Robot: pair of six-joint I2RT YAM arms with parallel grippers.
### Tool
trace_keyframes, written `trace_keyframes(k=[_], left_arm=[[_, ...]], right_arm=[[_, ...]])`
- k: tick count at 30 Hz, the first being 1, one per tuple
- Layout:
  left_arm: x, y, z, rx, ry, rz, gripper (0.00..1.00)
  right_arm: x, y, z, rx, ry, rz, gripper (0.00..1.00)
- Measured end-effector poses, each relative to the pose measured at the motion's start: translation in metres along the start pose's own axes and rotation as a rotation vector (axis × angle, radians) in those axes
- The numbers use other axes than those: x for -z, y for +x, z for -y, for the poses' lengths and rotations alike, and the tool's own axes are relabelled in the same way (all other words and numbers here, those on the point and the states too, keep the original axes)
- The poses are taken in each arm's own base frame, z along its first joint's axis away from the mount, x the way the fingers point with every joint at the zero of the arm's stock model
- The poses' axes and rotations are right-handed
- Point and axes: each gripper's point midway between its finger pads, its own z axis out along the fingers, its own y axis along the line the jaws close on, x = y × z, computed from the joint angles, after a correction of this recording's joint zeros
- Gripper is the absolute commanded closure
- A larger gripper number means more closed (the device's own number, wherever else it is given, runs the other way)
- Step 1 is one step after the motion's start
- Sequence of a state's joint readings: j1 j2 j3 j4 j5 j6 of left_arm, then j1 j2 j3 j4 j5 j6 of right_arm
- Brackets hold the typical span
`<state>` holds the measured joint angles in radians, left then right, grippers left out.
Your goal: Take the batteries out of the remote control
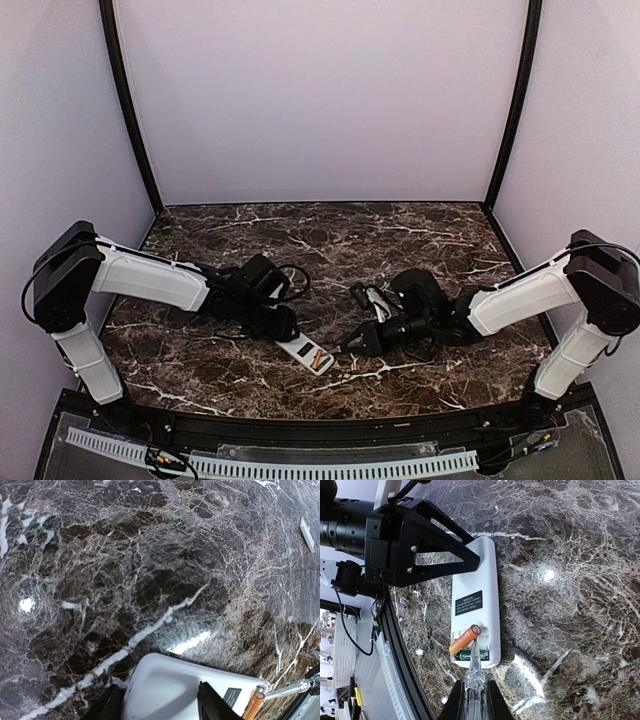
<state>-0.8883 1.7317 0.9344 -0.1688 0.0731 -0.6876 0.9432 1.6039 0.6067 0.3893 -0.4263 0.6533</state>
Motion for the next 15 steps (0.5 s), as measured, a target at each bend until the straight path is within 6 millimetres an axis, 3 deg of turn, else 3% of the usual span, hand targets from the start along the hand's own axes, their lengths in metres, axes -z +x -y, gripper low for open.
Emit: trace_keyframes(k=[8, 11, 15], left_arm=[[0.0, -0.004, -0.002, 0.001, -0.012, 0.025, 0.49], [0.0, -0.008, -0.001, 0.004, -0.007, 0.041, 0.49], [-0.002, -0.006, -0.002, 0.004, -0.005, 0.038, 0.49]], right_arm=[[-0.007, 0.003, -0.02, 0.075, 0.102, -0.097, 1.0], [-0.011, 0.003, -0.038, 0.128, 0.109, -0.119, 1.0], [-0.013, -0.012, -0.068, 0.194, 0.084, -0.098, 1.0]])
